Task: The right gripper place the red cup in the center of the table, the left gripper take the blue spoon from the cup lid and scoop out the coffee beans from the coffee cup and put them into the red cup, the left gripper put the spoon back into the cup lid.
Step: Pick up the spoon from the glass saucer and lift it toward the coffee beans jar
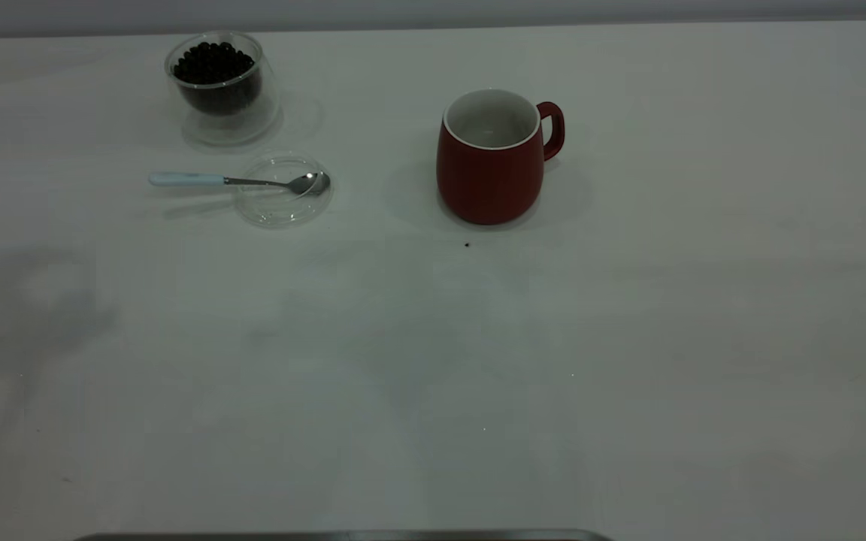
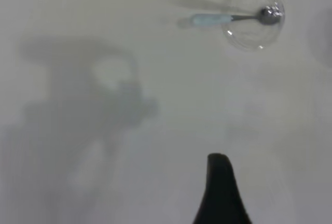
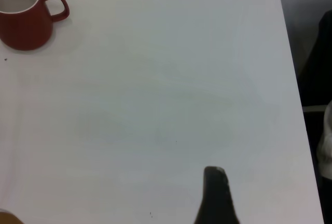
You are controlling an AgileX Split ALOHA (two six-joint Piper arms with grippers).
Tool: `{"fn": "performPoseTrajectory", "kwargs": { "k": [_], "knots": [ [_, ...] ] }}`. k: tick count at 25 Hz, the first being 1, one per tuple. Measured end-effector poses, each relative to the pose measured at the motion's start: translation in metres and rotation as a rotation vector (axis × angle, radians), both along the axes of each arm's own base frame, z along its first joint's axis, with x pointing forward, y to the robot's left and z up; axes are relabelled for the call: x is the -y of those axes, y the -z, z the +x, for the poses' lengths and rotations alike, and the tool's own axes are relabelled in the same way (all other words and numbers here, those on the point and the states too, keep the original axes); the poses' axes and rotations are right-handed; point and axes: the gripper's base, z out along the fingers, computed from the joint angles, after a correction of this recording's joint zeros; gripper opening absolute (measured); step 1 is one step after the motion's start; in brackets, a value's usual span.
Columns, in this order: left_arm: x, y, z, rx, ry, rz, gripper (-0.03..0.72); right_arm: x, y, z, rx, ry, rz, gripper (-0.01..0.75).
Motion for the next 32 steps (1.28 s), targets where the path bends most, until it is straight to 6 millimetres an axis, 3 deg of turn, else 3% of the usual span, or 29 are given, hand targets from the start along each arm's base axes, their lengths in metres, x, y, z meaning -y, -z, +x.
{"fn": "performPoseTrajectory", "kwargs": {
  "k": [6, 15, 19, 24, 32],
  "knots": [
    [-0.025, 0.014, 0.047, -0.069, 0.104, -0.228, 0.588, 0.000, 0.000, 0.000, 0.000, -0.001, 0.001, 0.588],
    [-0.082, 0.089, 0.073, -0.068, 0.136, -0.457, 0.588, 0.000, 0.000, 0.000, 0.000, -0.002, 0.003, 0.588],
    [-0.085, 0.125, 0.080, -0.063, 0.204, -0.493, 0.588, 0.000, 0.000, 0.000, 0.000, -0.002, 0.003, 0.586],
    [-0.087, 0.170, 0.092, -0.053, 0.115, -0.542, 0.588, 0.000, 0.000, 0.000, 0.000, -0.002, 0.003, 0.572],
    [-0.082, 0.237, 0.096, -0.058, 0.055, -0.670, 0.588, 0.000, 0.000, 0.000, 0.000, -0.002, 0.002, 0.573]
  ]
}}
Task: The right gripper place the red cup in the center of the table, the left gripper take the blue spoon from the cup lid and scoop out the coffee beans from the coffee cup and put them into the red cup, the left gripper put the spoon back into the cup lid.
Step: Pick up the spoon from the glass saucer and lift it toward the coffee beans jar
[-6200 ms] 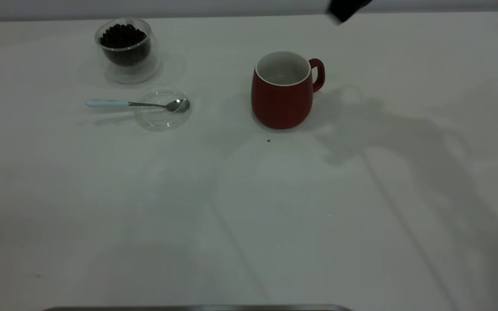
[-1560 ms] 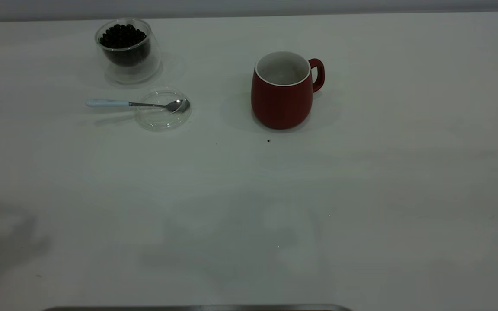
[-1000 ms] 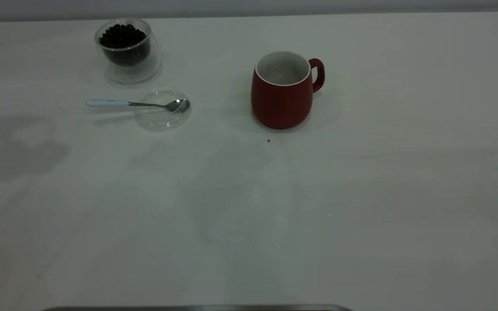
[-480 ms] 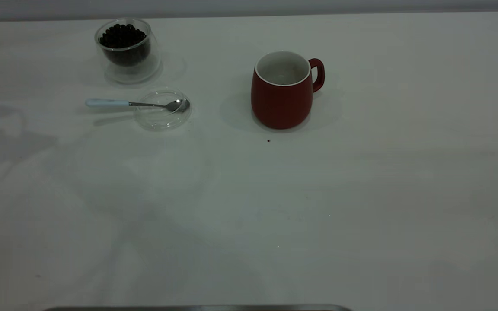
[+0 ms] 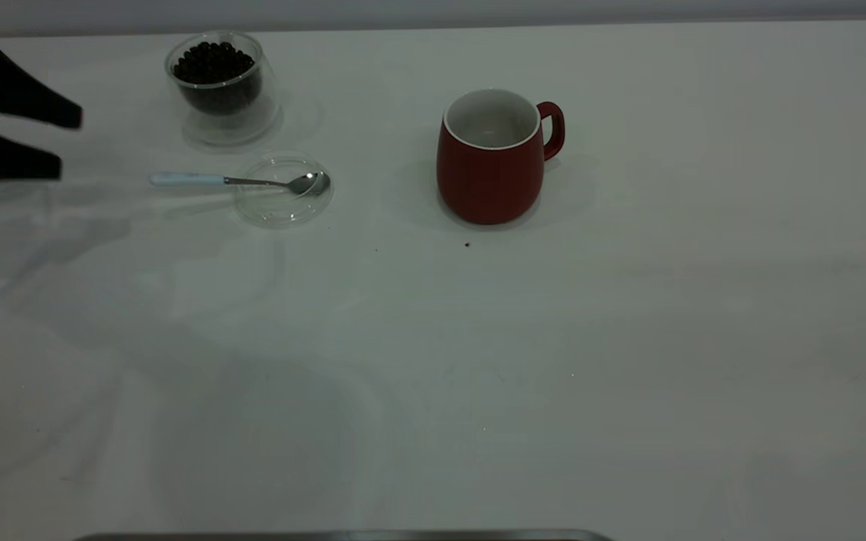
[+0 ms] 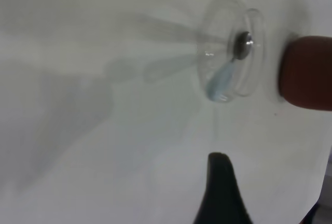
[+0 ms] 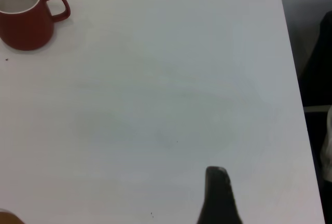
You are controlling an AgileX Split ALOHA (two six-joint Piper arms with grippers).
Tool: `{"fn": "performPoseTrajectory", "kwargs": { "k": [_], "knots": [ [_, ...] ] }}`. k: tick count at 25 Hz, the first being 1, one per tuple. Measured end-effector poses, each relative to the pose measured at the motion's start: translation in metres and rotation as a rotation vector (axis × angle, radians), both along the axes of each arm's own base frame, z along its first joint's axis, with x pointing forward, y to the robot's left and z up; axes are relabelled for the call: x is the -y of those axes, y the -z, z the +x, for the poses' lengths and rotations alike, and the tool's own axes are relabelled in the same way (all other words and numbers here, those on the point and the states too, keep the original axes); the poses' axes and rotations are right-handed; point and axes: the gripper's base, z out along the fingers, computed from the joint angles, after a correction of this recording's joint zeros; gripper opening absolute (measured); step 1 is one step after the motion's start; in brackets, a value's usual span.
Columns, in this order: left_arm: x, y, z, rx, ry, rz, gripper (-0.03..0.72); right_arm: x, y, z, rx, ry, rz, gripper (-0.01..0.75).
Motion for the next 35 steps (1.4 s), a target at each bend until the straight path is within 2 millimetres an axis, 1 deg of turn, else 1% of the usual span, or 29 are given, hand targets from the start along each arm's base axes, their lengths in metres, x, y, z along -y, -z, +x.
{"fn": "performPoseTrajectory", "kwargs": {
  "k": [4, 9, 12, 16, 20, 23, 27, 32, 35],
  "knots": [
    [0.002, 0.022, -0.002, 0.004, 0.005, -0.020, 0.588, 0.000, 0.000, 0.000, 0.000, 0.000, 0.000, 0.573],
    [0.004, 0.038, -0.003, 0.036, -0.002, -0.045, 0.588, 0.000, 0.000, 0.000, 0.000, 0.000, 0.000, 0.573],
    [0.005, 0.041, -0.001, 0.065, -0.015, -0.052, 0.588, 0.000, 0.000, 0.000, 0.000, 0.000, 0.000, 0.573],
    [0.007, 0.039, 0.003, 0.082, -0.017, -0.054, 0.588, 0.000, 0.000, 0.000, 0.000, 0.000, 0.000, 0.573],
    [0.017, 0.037, 0.012, 0.106, 0.019, -0.063, 0.588, 0.000, 0.000, 0.000, 0.000, 0.000, 0.000, 0.573],
    [0.030, 0.041, 0.018, 0.109, 0.054, -0.065, 0.588, 0.000, 0.000, 0.000, 0.000, 0.000, 0.000, 0.573],
    [0.045, 0.052, 0.025, 0.092, 0.080, -0.069, 0.588, 0.000, 0.000, 0.000, 0.000, 0.000, 0.000, 0.573],
    [0.053, 0.063, 0.031, 0.079, 0.091, -0.077, 0.588, 0.000, 0.000, 0.000, 0.000, 0.000, 0.000, 0.573],
    [0.055, 0.065, 0.033, 0.082, 0.101, -0.092, 0.588, 0.000, 0.000, 0.000, 0.000, 0.000, 0.000, 0.573]
  ]
}}
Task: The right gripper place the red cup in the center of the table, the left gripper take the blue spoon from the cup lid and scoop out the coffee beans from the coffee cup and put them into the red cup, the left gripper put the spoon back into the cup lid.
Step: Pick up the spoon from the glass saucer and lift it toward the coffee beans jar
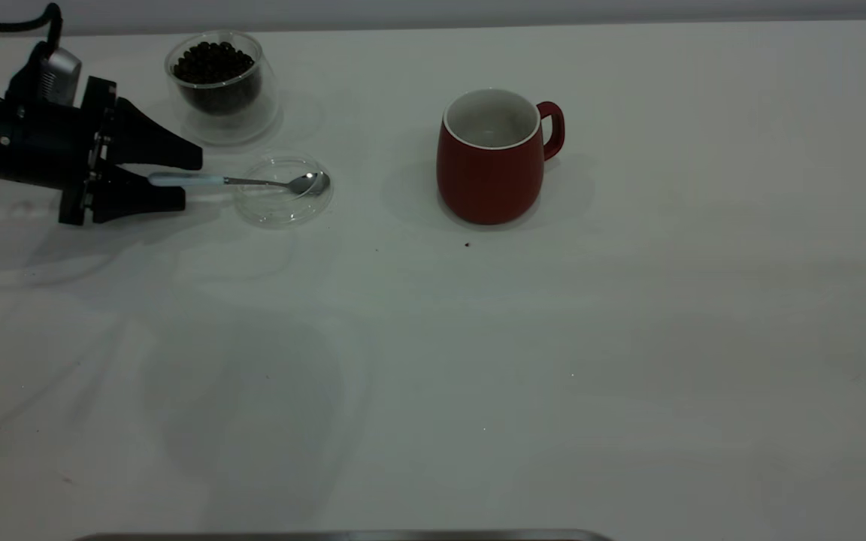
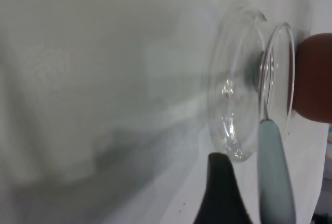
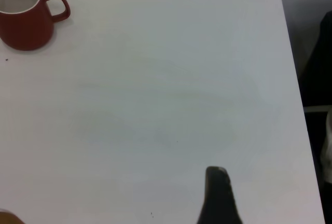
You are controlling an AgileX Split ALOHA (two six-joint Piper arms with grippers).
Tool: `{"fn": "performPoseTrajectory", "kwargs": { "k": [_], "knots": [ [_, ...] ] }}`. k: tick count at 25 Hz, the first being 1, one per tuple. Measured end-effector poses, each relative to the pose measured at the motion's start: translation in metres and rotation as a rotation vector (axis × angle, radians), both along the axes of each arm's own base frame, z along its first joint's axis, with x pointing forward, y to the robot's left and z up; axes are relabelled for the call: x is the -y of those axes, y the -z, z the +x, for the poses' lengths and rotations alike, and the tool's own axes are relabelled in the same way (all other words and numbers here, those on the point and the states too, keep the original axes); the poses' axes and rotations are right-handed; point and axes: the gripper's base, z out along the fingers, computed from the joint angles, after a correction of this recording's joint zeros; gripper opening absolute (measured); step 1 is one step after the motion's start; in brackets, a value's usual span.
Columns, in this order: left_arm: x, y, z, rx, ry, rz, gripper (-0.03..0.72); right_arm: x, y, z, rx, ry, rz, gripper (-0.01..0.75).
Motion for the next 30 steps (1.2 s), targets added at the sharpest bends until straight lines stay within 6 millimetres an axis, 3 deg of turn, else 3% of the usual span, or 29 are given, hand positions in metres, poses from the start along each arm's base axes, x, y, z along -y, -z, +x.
{"fn": "performPoseTrajectory", "kwargs": {
  "k": [4, 7, 13, 17, 30],
  "knots": [
    [0.0026, 0.0026, -0.0009, -0.008, 0.011, -0.025, 0.568, 0.0000, 0.0000, 0.0000, 0.000, 0.000, 0.000, 0.573],
    [0.0029, 0.0027, -0.0012, -0.010, 0.013, -0.029, 0.509, 0.0000, 0.0000, 0.0000, 0.000, 0.000, 0.000, 0.573],
    [0.0029, 0.0027, -0.0012, -0.006, 0.016, -0.028, 0.313, 0.0000, 0.0000, 0.0000, 0.000, 0.000, 0.000, 0.573],
    [0.0028, 0.0027, -0.0012, 0.021, 0.031, -0.020, 0.222, 0.0000, 0.0000, 0.0000, 0.000, 0.000, 0.000, 0.573],
    [0.0034, 0.0020, -0.0016, 0.066, 0.063, -0.016, 0.125, 0.0000, 0.0000, 0.0000, 0.000, 0.000, 0.000, 0.573]
  ]
}}
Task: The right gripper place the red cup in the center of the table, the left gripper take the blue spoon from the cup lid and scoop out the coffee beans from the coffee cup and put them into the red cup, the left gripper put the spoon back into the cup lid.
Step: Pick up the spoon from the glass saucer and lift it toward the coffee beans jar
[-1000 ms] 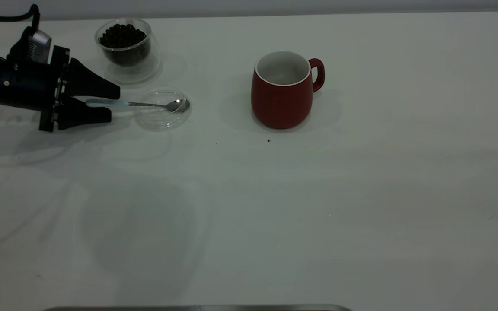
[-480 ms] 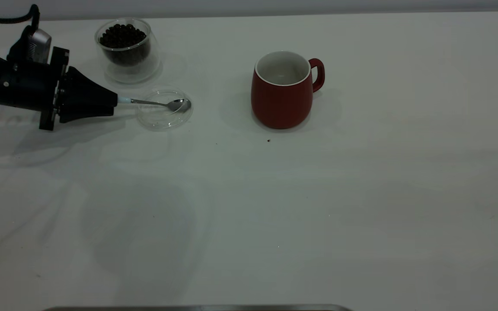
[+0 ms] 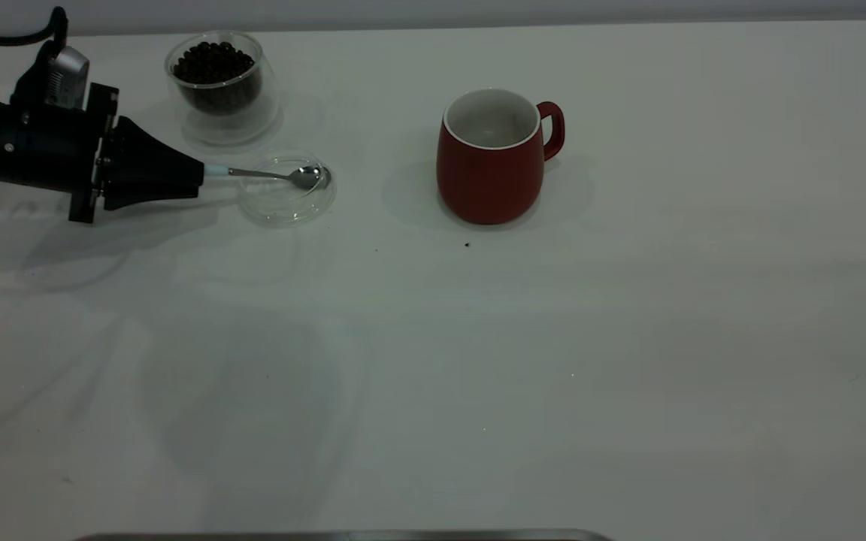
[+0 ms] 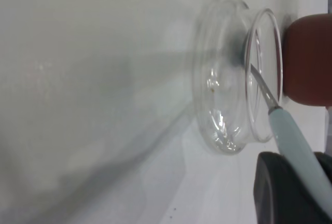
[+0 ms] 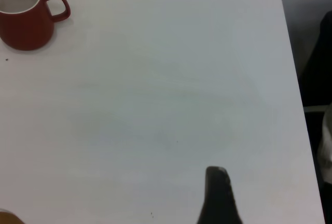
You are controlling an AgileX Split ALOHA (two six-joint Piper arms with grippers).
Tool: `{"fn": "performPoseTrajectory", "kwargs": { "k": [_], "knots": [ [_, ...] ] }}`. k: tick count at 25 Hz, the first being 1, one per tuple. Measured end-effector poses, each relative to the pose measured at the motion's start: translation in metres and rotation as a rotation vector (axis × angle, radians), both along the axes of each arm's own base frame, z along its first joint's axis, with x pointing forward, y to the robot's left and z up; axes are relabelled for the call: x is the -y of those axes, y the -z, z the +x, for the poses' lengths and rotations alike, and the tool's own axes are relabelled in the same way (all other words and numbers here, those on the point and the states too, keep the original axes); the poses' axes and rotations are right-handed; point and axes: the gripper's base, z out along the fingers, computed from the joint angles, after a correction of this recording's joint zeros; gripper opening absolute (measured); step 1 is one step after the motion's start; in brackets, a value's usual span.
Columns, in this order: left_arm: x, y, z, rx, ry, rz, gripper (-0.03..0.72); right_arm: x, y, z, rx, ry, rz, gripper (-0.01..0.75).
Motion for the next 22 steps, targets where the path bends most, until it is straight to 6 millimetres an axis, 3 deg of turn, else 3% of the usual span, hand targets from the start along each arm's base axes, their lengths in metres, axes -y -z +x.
{"fn": "performPoseTrajectory", "kwargs": {
  "k": [10, 22],
  "knots": [
    [0.002, -0.004, -0.003, 0.000, 0.047, -0.023, 0.122, 0.000, 0.000, 0.000, 0.000, 0.000, 0.000, 0.572],
    [-0.007, -0.042, 0.011, -0.020, 0.187, 0.067, 0.122, 0.000, 0.000, 0.000, 0.000, 0.000, 0.000, 0.571]
  ]
}}
